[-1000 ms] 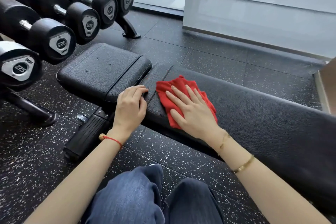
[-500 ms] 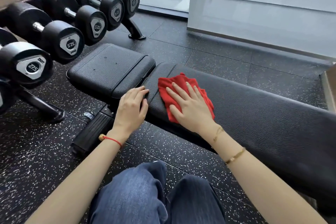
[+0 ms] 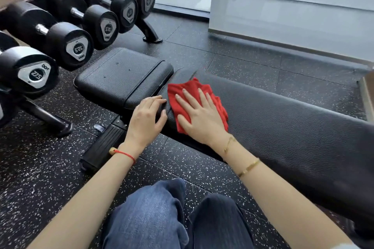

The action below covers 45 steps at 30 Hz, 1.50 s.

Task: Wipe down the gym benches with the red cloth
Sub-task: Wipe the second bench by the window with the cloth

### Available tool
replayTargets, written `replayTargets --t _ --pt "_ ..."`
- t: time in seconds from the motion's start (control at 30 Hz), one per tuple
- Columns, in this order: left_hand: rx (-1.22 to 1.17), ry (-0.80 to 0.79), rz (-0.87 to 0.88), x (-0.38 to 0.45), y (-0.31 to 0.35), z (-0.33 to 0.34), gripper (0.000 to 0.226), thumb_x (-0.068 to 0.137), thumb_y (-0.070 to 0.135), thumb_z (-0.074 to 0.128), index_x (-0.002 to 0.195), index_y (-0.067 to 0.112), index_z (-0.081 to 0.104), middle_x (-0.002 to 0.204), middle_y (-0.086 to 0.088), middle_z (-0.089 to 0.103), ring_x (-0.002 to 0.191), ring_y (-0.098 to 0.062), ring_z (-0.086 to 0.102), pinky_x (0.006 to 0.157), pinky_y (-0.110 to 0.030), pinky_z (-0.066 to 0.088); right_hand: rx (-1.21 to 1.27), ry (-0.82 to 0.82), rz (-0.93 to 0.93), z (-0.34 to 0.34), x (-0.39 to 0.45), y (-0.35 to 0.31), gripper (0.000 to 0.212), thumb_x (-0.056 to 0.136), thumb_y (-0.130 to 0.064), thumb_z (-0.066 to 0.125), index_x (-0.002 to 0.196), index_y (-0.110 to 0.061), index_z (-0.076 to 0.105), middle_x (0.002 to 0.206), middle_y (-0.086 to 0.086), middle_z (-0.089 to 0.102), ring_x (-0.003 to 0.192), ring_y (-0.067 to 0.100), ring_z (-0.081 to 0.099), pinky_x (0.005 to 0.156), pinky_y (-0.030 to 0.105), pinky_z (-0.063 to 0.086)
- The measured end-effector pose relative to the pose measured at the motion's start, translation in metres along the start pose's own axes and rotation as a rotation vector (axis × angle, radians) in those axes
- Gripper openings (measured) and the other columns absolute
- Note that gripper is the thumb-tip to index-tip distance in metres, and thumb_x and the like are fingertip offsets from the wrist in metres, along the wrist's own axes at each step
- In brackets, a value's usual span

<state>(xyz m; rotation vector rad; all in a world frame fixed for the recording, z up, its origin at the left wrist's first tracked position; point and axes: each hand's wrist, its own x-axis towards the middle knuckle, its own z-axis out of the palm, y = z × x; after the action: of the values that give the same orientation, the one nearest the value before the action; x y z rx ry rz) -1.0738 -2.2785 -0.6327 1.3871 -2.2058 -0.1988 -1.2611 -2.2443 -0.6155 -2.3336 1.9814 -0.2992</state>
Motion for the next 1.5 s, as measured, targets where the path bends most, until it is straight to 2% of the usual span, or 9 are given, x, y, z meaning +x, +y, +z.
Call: replayTargets --t 0.1,0.33,0.6,0.73,0.9,1.13,1.23,1.37,1.5 --pt "-0.002 0.017 0.003 0.000 -0.002 0.001 0.041 0.091 0.030 0.048 0.121 0.008 0.064 0.130 -0.009 0.061 0.122 -0.027 0.055 0.105 -0.044 0.044 -0.017 0.005 -0.012 -0.002 -0.024 0.023 0.062 0.094 -0.053 0.034 0.153 -0.038 0.023 0.162 -0.012 0.017 0.151 0.031 0.008 0.123 0.042 -0.002" --pt "0.032 0.066 -0.016 0.004 0.002 0.004 0.035 0.089 0.027 0.051 0.117 0.010 0.064 0.125 -0.007 0.063 0.117 -0.026 0.056 0.104 -0.042 0.043 -0.032 0.000 0.264 -0.014 0.036 0.053 0.058 0.098 -0.049 0.032 0.154 -0.037 0.020 0.164 -0.008 0.010 0.150 0.035 0.004 0.122 0.047 -0.004" --pt "0.022 0.086 0.008 0.023 0.029 0.012 0.033 0.090 0.021 0.054 0.121 0.014 0.062 0.128 -0.004 0.061 0.121 -0.025 0.054 0.102 -0.040 0.038 -0.009 0.010 0.028 -0.007 -0.016 0.026 0.058 0.096 -0.051 0.037 0.152 -0.039 0.026 0.162 -0.011 0.018 0.151 0.031 0.009 0.123 0.042 -0.002" --pt "-0.020 0.061 0.102 0.033 0.049 0.020 0.032 0.090 0.018 0.055 0.120 0.011 0.063 0.126 -0.006 0.062 0.121 -0.026 0.054 0.105 -0.042 0.040 -0.029 0.057 0.182 -0.016 -0.050 0.073 0.058 0.095 -0.050 0.035 0.152 -0.038 0.027 0.162 -0.011 0.020 0.150 0.030 0.013 0.123 0.043 0.001" --pt "-0.051 0.020 0.096 0.041 0.064 0.033 0.027 0.092 0.014 0.055 0.117 0.011 0.064 0.124 -0.005 0.063 0.118 -0.026 0.055 0.102 -0.043 0.043 -0.058 0.047 0.473 -0.027 -0.020 0.105 0.057 0.098 -0.048 0.035 0.154 -0.037 0.023 0.164 -0.008 0.012 0.150 0.034 0.007 0.122 0.046 -0.004" --pt "-0.043 0.012 0.059 0.038 0.062 0.043 0.024 0.093 0.013 0.053 0.114 0.012 0.065 0.122 -0.005 0.064 0.118 -0.027 0.054 0.103 -0.044 0.040 -0.012 0.019 0.202 -0.020 -0.050 0.065 0.058 0.096 -0.049 0.039 0.152 -0.040 0.025 0.163 -0.010 0.018 0.151 0.033 0.006 0.122 0.046 -0.002" --pt "-0.055 0.019 0.066 0.037 0.068 0.044 0.024 0.094 0.015 0.053 0.113 0.014 0.066 0.122 -0.004 0.064 0.120 -0.026 0.053 0.107 -0.045 0.038 -0.007 0.020 0.181 -0.022 -0.087 0.074 0.060 0.094 -0.051 0.034 0.152 -0.040 0.026 0.162 -0.012 0.019 0.151 0.031 0.008 0.123 0.045 0.000" --pt "-0.057 0.030 0.108 0.037 0.095 0.050 0.025 0.092 0.016 0.052 0.113 0.016 0.066 0.118 0.000 0.066 0.117 -0.022 0.056 0.117 -0.047 0.024 -0.032 0.053 0.350 -0.030 -0.121 0.118 0.058 0.096 -0.051 0.035 0.152 -0.041 0.023 0.162 -0.013 0.016 0.151 0.030 0.009 0.123 0.045 0.001" --pt "-0.106 -0.025 0.203 0.042 0.128 0.059 0.025 0.090 0.014 0.055 0.113 0.016 0.066 0.117 -0.001 0.066 0.117 -0.023 0.056 0.111 -0.045 0.033 -0.055 0.073 0.581 -0.042 -0.102 0.156 0.058 0.098 -0.047 0.038 0.153 -0.039 0.023 0.164 -0.010 0.013 0.150 0.033 0.008 0.122 0.046 -0.002"
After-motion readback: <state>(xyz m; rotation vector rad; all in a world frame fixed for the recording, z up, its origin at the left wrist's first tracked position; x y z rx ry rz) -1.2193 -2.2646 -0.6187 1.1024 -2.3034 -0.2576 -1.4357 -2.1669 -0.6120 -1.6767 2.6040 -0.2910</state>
